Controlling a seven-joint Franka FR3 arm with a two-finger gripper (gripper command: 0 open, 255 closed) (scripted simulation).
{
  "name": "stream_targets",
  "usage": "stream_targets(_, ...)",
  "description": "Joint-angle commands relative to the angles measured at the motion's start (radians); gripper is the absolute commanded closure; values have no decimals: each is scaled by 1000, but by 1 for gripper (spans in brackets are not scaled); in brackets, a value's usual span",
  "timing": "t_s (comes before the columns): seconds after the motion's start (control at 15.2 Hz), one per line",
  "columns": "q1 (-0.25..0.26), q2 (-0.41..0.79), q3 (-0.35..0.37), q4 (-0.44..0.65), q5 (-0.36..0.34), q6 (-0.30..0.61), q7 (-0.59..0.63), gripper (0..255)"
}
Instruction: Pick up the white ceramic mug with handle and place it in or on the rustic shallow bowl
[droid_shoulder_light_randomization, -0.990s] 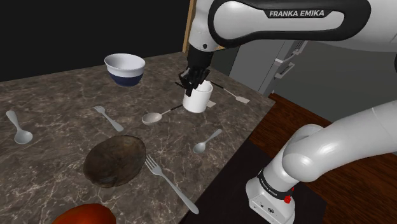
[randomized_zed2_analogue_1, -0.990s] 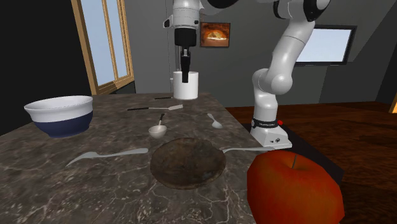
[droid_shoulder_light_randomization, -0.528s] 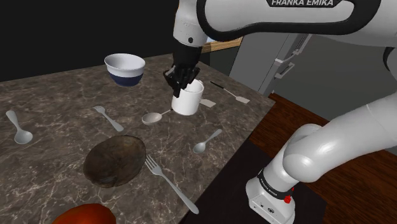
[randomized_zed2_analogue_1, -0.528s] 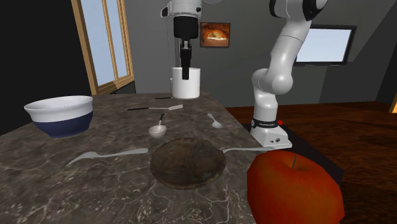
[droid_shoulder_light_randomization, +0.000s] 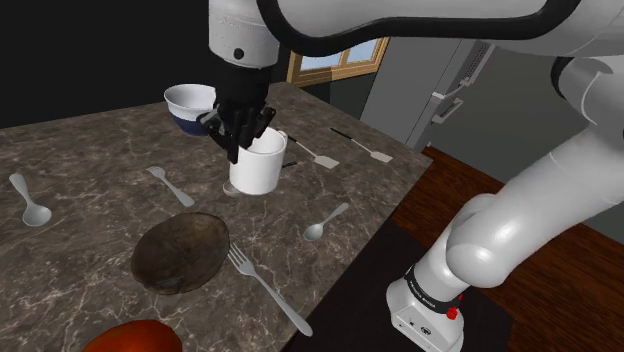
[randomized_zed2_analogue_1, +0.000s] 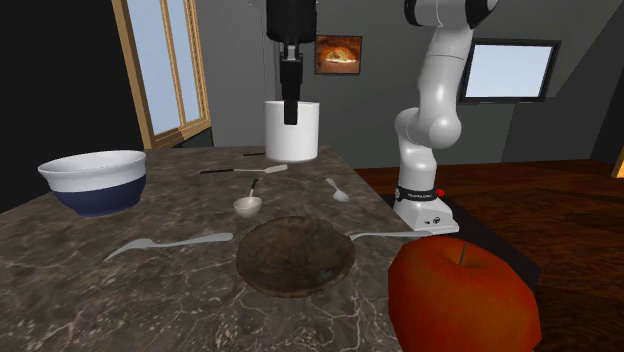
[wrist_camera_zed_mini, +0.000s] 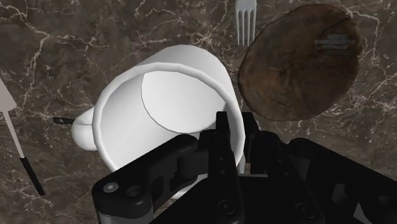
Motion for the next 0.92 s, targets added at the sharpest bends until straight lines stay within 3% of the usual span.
stream_targets(0.0,12,62,41,62,-31,-6,66,255)
stream_targets(0.33,74,246,128,255,-149,-58,236,255)
stream_targets(0.59,170,408,161,435,-263,-123,358,255)
stream_targets(0.86,162,399,157,371,-258,-65,357,255)
